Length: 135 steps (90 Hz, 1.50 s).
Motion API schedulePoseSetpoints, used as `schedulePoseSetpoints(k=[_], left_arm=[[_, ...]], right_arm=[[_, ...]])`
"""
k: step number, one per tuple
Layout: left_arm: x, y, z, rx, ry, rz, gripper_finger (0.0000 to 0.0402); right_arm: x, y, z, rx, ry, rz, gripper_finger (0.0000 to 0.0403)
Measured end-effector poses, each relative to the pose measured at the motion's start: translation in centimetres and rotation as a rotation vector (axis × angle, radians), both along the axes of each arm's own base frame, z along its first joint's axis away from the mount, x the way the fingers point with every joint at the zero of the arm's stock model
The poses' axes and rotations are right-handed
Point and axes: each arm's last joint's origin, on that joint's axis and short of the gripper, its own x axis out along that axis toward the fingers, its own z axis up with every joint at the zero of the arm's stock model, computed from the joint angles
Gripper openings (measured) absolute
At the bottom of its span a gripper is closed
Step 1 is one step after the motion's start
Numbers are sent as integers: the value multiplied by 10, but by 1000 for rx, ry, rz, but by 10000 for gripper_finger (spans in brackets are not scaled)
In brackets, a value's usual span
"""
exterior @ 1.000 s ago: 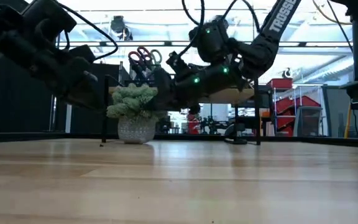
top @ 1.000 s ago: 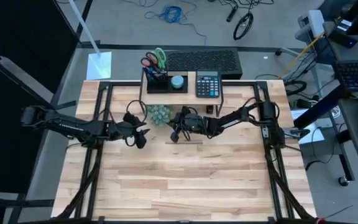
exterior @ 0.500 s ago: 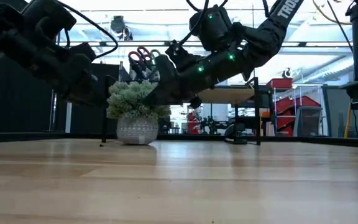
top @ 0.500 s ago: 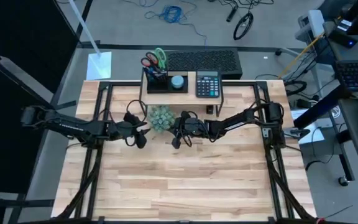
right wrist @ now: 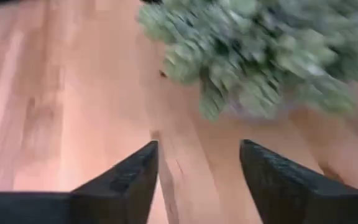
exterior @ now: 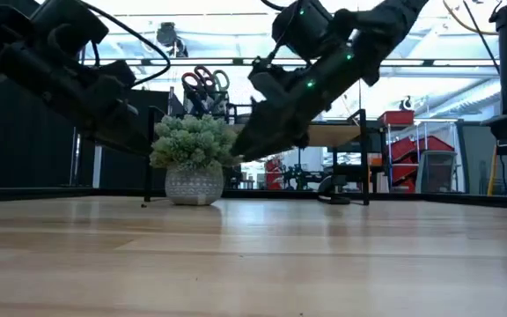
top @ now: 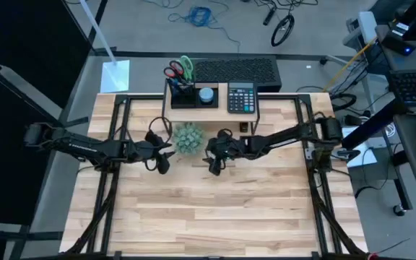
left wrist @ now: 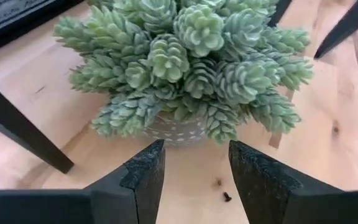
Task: Pick and place office supplies into organizer
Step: Move the green plant to the bottom right of the table
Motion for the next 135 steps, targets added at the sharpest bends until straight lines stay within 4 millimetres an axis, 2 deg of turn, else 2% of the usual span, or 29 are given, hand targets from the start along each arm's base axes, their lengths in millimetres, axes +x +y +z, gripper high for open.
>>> schedulePoseSetpoints(k=[7,26,39,53,67,89,113,135], left_arm=[[0,4,-1,19,13,4,167],[2,10,-5,18,52,-35,167],[5,13,-8,62,77,-66,167],[7,15,-9,72,82,-105,167],[9,20,-10,113,87,-115,167],[19,23,-15,111,48,-223,167],[21,23,-18,108,47,-223,167],[23,22,-16,87,6,-269,167]], right_arm=[[-3,-9,-4,-15,5,-12,249],[0,-37,-35,-73,-112,-49,261],[7,-46,-42,-105,-208,-25,261],[12,-45,-37,-129,-301,42,261],[12,-48,-37,-144,-310,43,261],[14,-48,-43,-179,-323,77,261],[16,-39,-43,-188,-322,98,261],[18,-22,-42,-174,-329,143,261]])
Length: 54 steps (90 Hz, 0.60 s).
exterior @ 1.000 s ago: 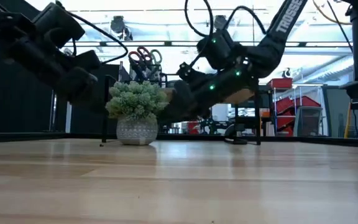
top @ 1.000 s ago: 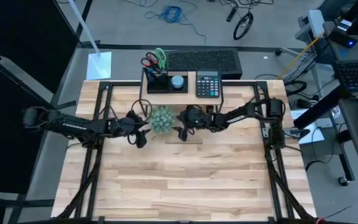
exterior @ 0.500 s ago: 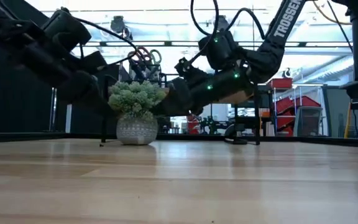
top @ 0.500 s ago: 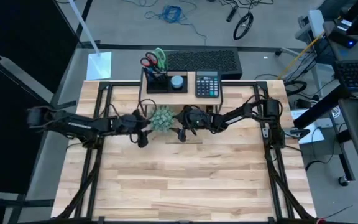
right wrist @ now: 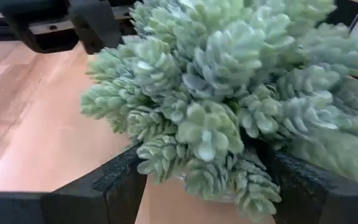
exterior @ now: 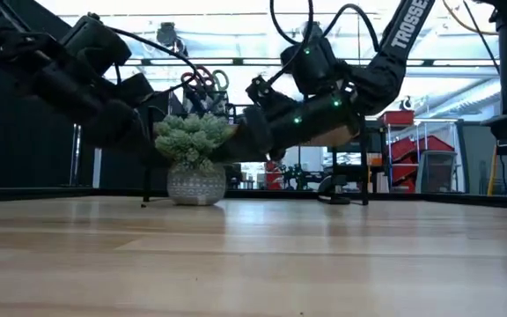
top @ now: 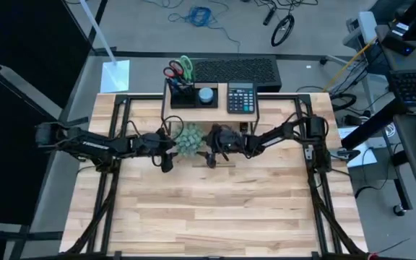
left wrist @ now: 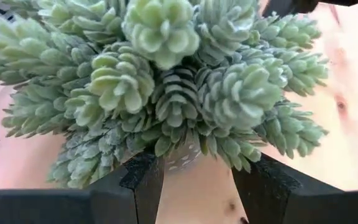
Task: Pick and place office supplies into organizer
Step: Move the green plant to the bottom right of the table
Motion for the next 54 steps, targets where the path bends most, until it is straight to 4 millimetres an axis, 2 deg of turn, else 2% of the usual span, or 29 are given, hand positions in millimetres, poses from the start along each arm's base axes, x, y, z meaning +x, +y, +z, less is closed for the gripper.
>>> schedulePoseSetpoints(k=[43,54], left_arm=[[2,-25,0,-92,-9,-119,167],[2,-29,0,-92,-9,-137,167]], right_arm=[[1,43,1,49,15,85,261],[1,48,2,52,18,99,261]])
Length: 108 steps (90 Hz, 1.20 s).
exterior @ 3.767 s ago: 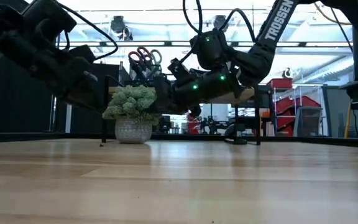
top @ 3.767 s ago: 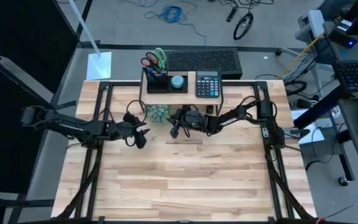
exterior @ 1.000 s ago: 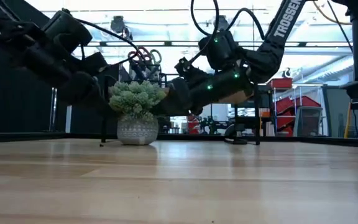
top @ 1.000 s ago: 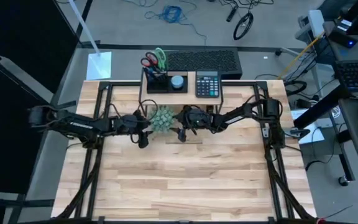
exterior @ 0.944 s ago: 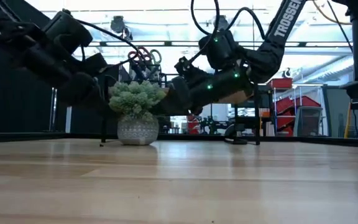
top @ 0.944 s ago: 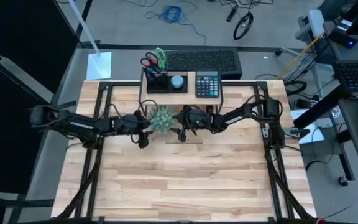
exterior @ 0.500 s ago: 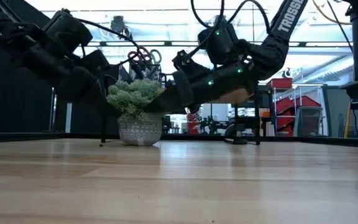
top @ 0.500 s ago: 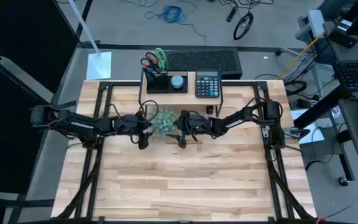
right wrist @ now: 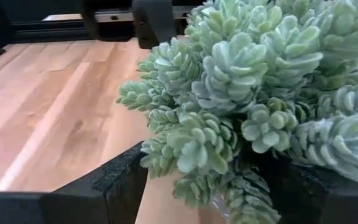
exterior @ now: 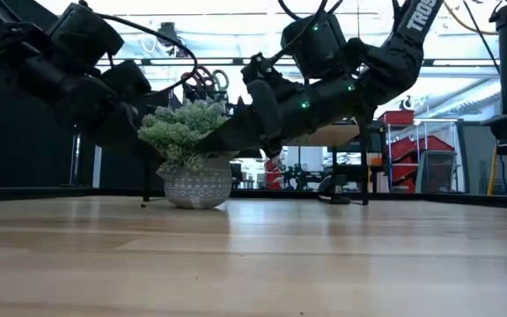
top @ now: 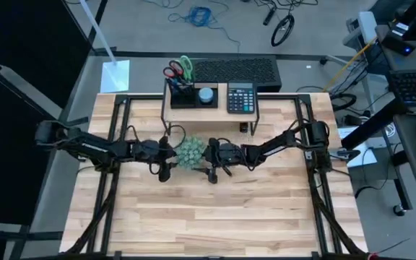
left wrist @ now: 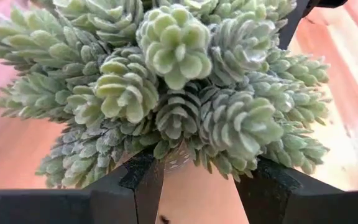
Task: Pick and place office supplies into organizer
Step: Move the green plant to the bottom right of the table
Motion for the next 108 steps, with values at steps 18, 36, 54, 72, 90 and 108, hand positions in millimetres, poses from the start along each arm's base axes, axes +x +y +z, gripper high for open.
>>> schedulePoseSetpoints(k=[18,36,54,72,90,108], left_arm=[[0,2,1,23,-5,-12,167],[0,9,0,15,66,22,206],[3,12,3,12,146,39,298],[4,14,5,65,146,53,351],[7,15,0,68,154,62,356],[14,14,3,46,78,27,356]], right_arm=[[-3,-1,8,7,26,11,261],[-6,-2,11,6,57,6,260],[-6,-2,10,8,68,-3,260],[-8,-2,9,22,106,-11,260],[-9,-4,7,30,130,-35,260],[-7,-1,9,64,85,-52,261]])
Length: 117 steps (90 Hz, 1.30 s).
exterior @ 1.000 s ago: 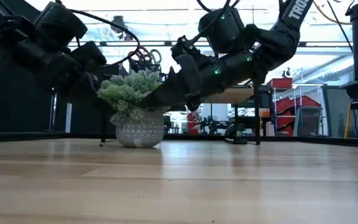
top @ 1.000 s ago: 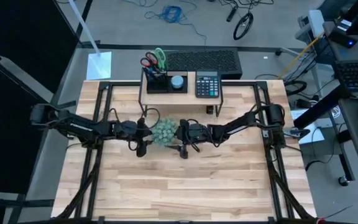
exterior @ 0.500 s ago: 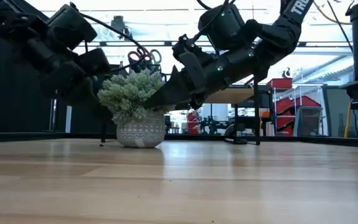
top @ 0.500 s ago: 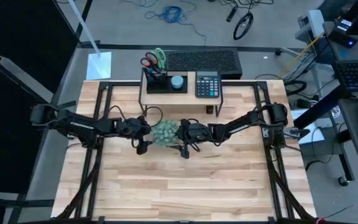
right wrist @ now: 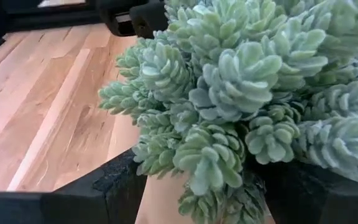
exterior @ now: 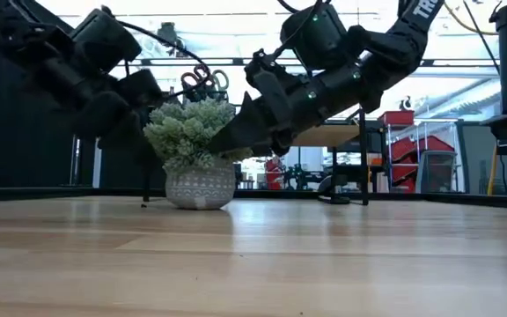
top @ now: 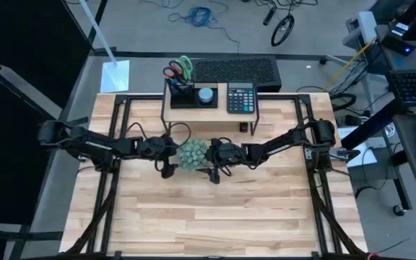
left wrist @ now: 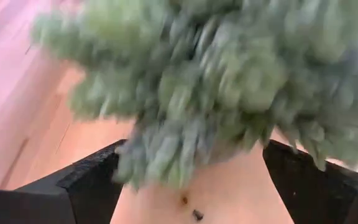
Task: Pick and place office supplies into organizer
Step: Move the green plant to the bottom right of the table
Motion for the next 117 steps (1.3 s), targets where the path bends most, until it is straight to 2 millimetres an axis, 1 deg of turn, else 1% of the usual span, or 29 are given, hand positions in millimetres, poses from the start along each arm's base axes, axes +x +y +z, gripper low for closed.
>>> schedulePoseSetpoints(k=[9,22,31,38,50,62,70,81,98,104,117], left_arm=[[1,0,1,-1,-18,-5,356],[1,0,1,-4,-17,-6,356],[1,0,1,-4,-17,-7,356],[1,0,1,-4,-15,-7,356],[1,0,1,-4,-16,-7,356],[1,0,1,-3,-15,-6,356],[1,0,1,-3,-15,-7,356],[2,0,-1,22,-8,-25,356],[4,0,-5,36,4,-39,356],[6,0,-7,26,-5,-54,356],[12,-1,-10,12,-44,-77,356]], right_arm=[[0,0,0,55,-4,2,268],[0,-1,1,91,3,17,297],[-4,-3,8,79,27,38,314],[-11,-3,19,40,61,38,323],[-24,-2,37,-26,126,-13,324],[-29,-2,42,-24,156,-19,321],[-33,-3,37,-45,228,-38,321],[-32,-7,14,-88,323,-77,321],[-16,-7,-15,-80,263,-49,321],[-12,-7,-19,-89,227,-41,321],[-7,-7,-14,-93,152,-42,320]])
